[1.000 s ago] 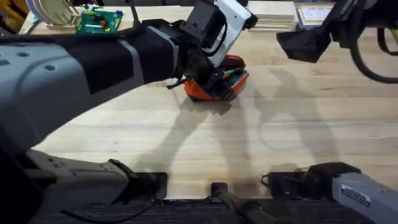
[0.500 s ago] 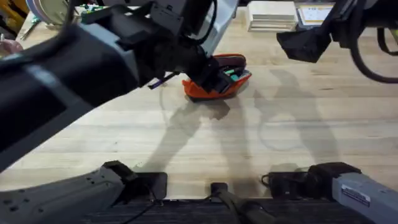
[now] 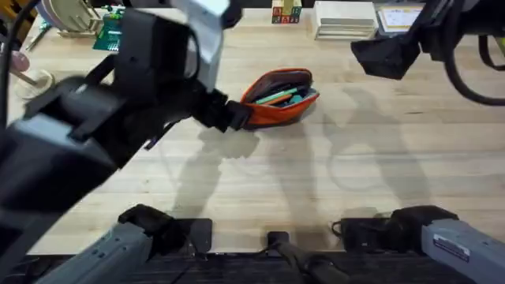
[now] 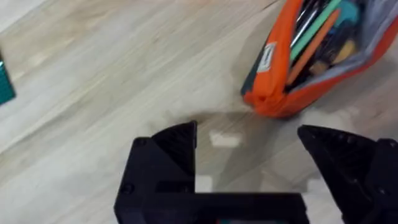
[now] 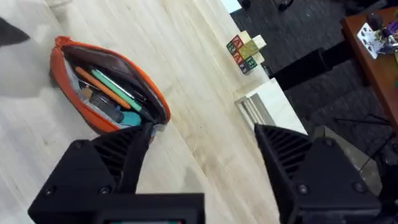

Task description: Unzip the bag, pick up the pens from the table one at a time and place them inside, then zip the bag closed.

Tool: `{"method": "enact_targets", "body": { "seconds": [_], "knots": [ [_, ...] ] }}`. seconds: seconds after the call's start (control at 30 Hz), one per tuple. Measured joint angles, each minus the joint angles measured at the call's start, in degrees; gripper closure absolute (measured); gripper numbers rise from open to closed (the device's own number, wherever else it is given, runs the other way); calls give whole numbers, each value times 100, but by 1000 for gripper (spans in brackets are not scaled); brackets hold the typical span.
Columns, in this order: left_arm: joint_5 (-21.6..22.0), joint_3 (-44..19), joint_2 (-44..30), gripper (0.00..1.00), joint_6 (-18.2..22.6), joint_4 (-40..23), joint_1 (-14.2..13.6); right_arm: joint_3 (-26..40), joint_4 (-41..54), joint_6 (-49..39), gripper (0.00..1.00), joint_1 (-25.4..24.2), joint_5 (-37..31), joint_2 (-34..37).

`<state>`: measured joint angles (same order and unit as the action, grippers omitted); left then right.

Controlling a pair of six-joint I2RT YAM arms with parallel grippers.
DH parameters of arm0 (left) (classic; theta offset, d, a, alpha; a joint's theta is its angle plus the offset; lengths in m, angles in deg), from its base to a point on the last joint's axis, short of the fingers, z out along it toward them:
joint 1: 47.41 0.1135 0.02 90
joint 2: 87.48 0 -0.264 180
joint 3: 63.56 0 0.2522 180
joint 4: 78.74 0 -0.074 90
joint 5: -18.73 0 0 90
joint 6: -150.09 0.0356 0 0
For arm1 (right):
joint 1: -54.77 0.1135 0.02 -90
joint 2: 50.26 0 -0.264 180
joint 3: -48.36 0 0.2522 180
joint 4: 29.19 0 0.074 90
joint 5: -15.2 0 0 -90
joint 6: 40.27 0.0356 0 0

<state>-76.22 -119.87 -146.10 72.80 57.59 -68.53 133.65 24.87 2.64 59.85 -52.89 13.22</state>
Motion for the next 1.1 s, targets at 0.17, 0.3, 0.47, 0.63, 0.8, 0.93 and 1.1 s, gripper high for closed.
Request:
{"method": "enact_targets", "body": {
  "seconds": [0.17,0.3,0.47,0.63,0.8,0.93,1.1],
  "knots": [
    [7,547,587,10,228,13,434,0,-1,0,4,0,-1,0],
    [28,758,777,8,388,23,920,0,2,2,4,0,-2,0],
    [48,759,780,7,452,204,1311,0,66,2,3,0,0,0],
    [48,759,780,6,442,183,1350,0,193,2,3,0,0,0],
    [-497,759,779,9,1016,-172,1507,0,193,2,3,0,196,0],
    [-1117,759,780,9,1701,-480,2023,0,188,2,4,0,238,0],
    [-2237,759,768,10,2604,-508,3141,0,180,2,4,110,304,16]
  ]
}}
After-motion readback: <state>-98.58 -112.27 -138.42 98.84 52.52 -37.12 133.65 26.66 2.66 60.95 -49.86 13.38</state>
